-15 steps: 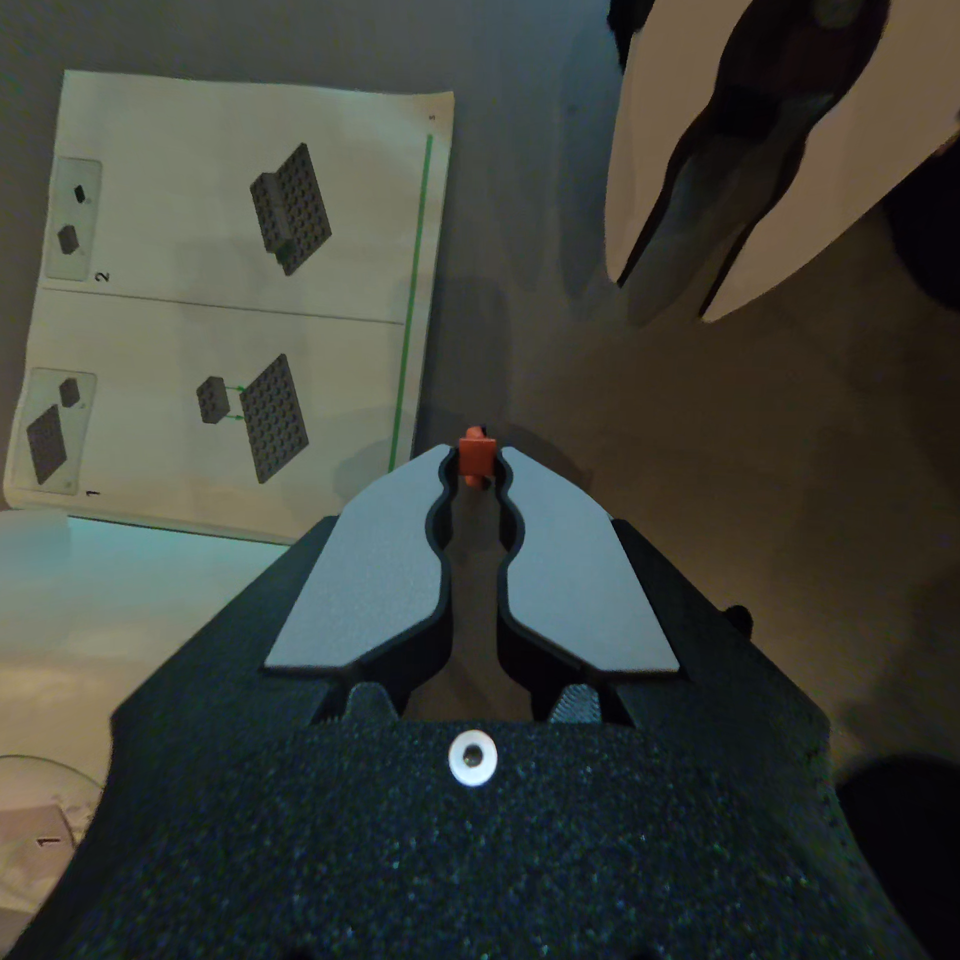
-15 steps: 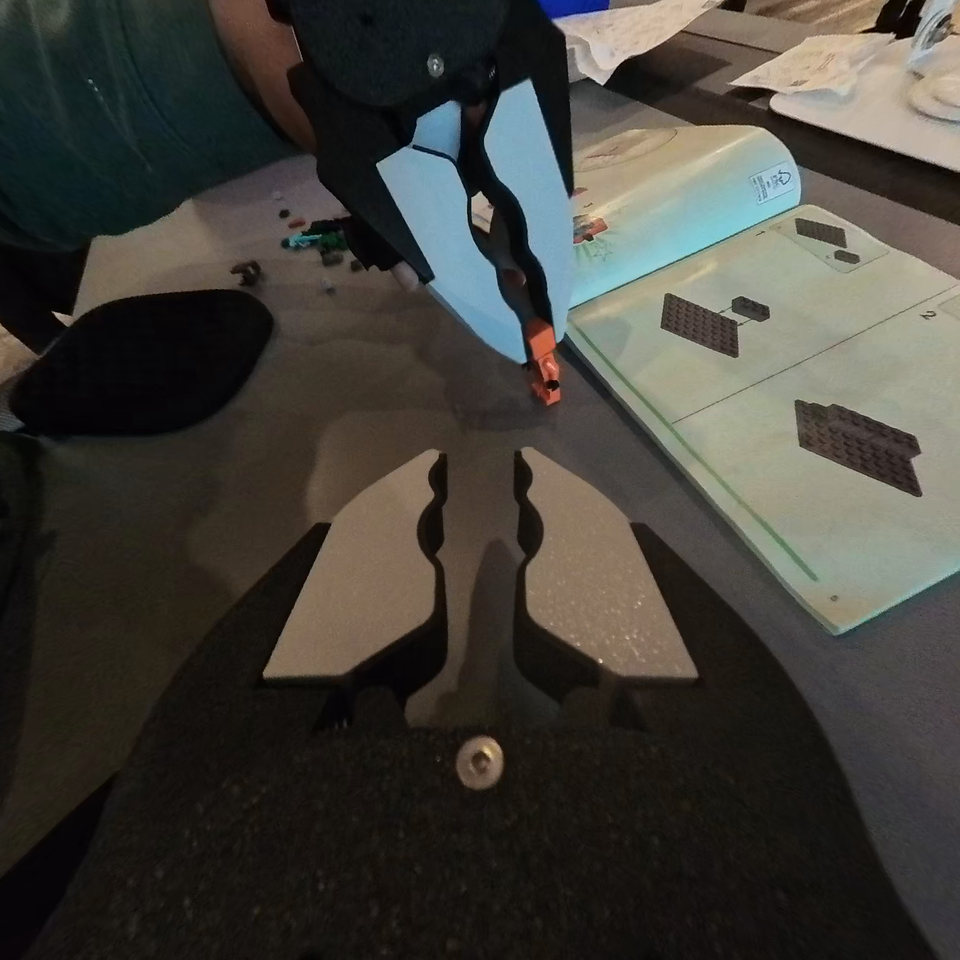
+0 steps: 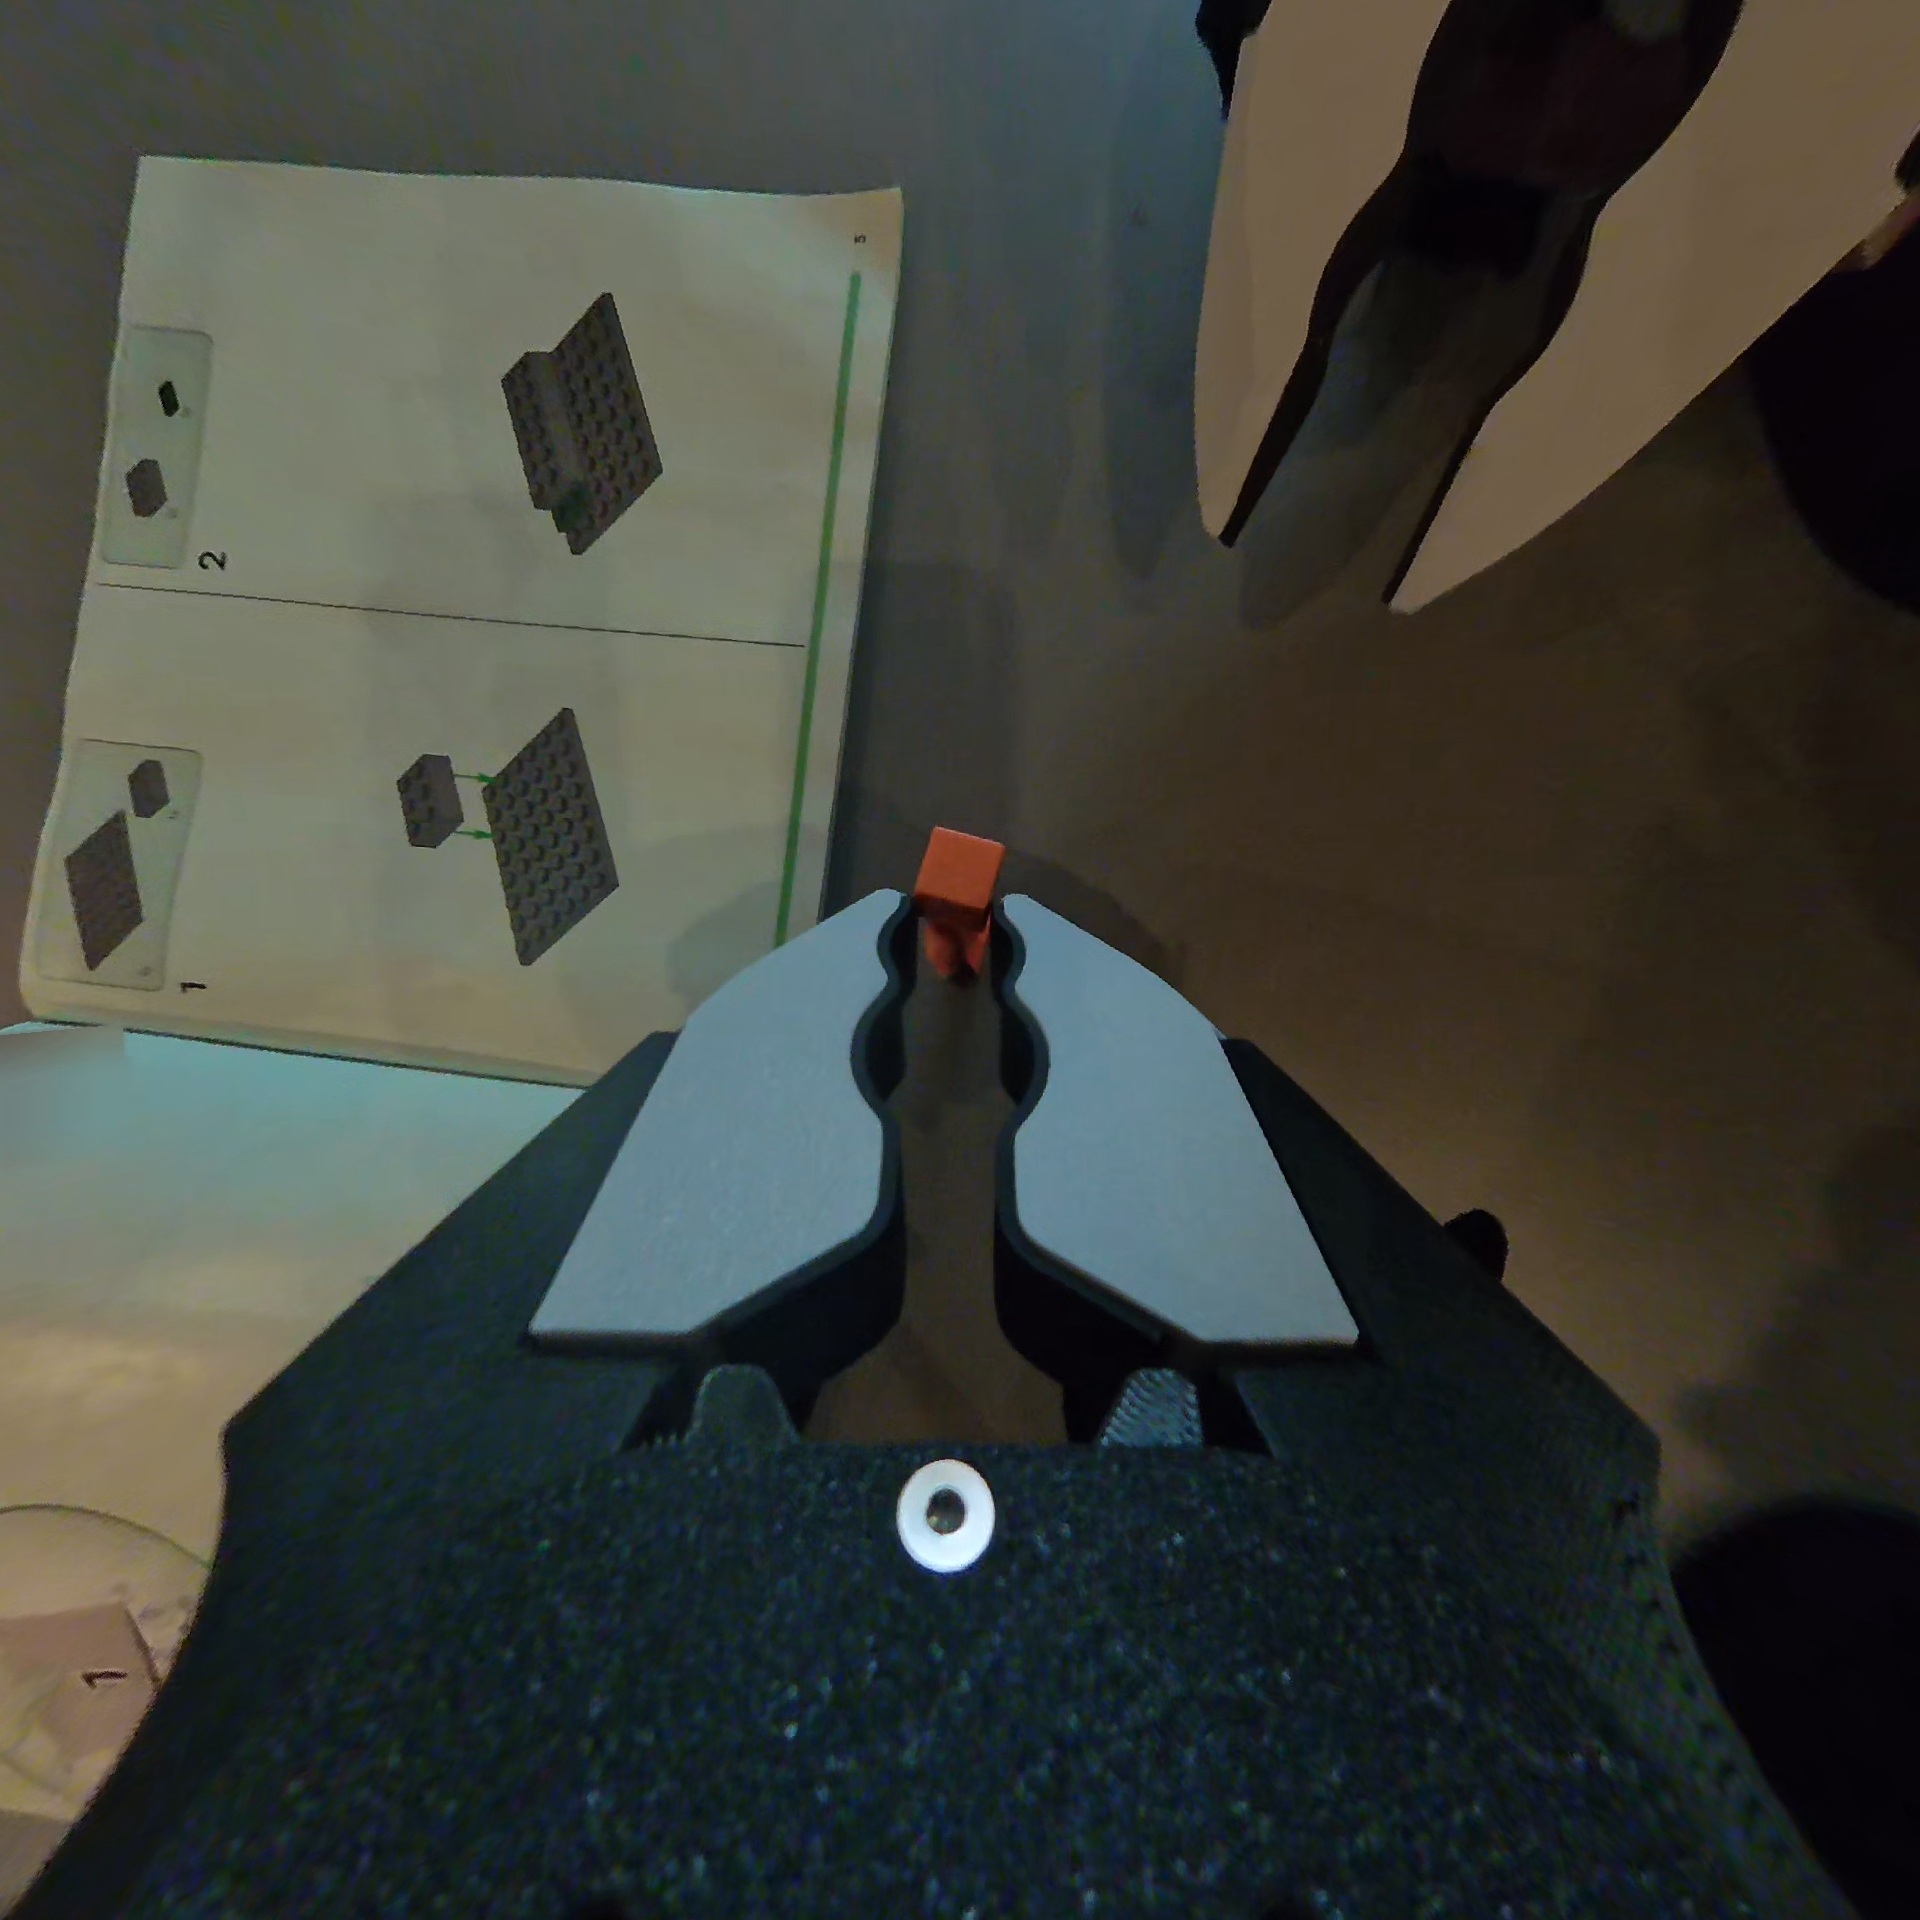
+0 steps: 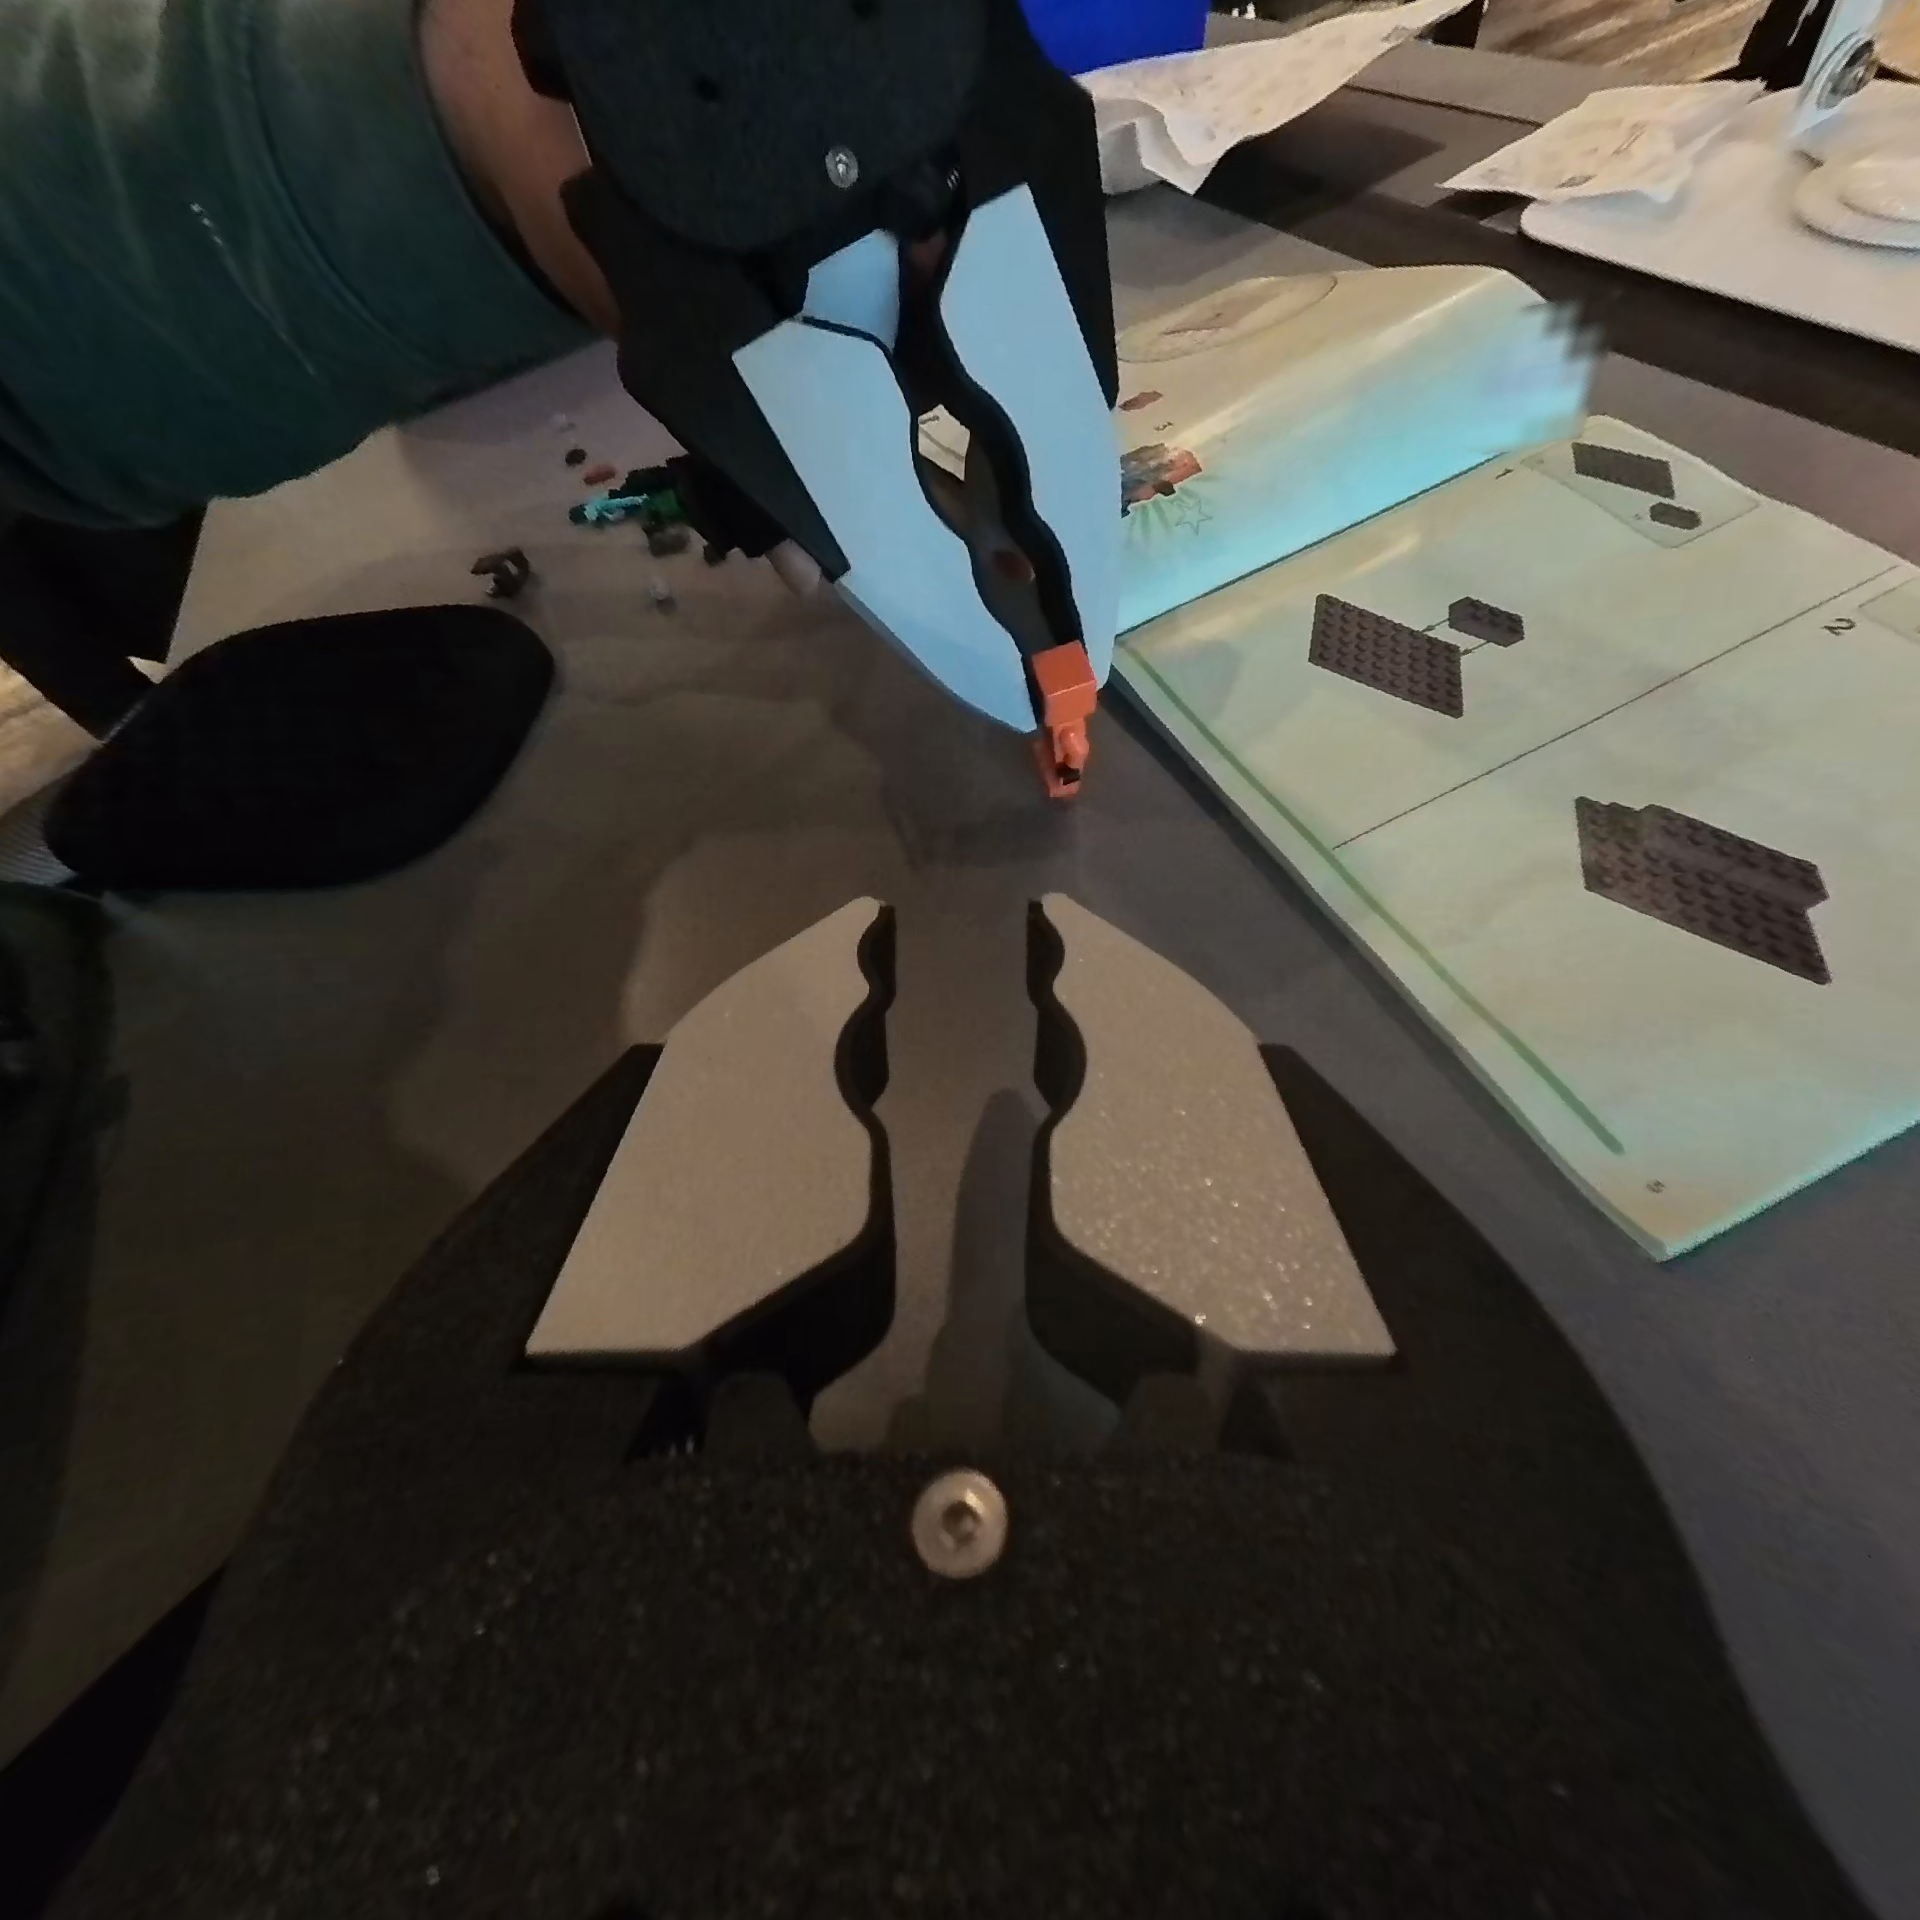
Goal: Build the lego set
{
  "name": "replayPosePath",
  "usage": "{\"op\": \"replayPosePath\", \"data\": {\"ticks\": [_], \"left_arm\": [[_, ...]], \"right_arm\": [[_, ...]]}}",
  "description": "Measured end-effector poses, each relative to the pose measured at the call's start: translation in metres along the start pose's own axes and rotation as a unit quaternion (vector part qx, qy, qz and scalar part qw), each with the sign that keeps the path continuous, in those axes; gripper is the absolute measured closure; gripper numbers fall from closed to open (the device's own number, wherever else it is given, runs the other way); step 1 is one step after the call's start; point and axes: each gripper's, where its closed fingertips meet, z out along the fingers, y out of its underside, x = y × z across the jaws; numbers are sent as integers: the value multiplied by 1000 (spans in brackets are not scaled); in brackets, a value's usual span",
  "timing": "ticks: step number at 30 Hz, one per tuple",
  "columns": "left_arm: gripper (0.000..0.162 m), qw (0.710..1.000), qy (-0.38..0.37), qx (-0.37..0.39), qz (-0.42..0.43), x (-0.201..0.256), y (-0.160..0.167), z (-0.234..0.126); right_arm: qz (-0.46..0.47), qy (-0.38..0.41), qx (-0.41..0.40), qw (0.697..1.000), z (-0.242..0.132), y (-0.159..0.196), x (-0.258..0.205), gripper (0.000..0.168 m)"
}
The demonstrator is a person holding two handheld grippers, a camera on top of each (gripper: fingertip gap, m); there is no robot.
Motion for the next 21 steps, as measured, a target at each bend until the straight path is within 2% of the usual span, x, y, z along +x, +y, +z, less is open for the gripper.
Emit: {"op": "replayPosePath", "data": {"ticks": [1,11,21], "left_arm": [[149,1000,0,3,-1,0,0,0],[149,998,7,45,-53,-3,6,1],[147,997,1,52,-57,-3,11,4]], "right_arm": [[0,0,0,1000,0,0,0,145],[1,-1,0,1000,1,0,0,145],[2,-2,-2,1000,2,1,0,145]]}}
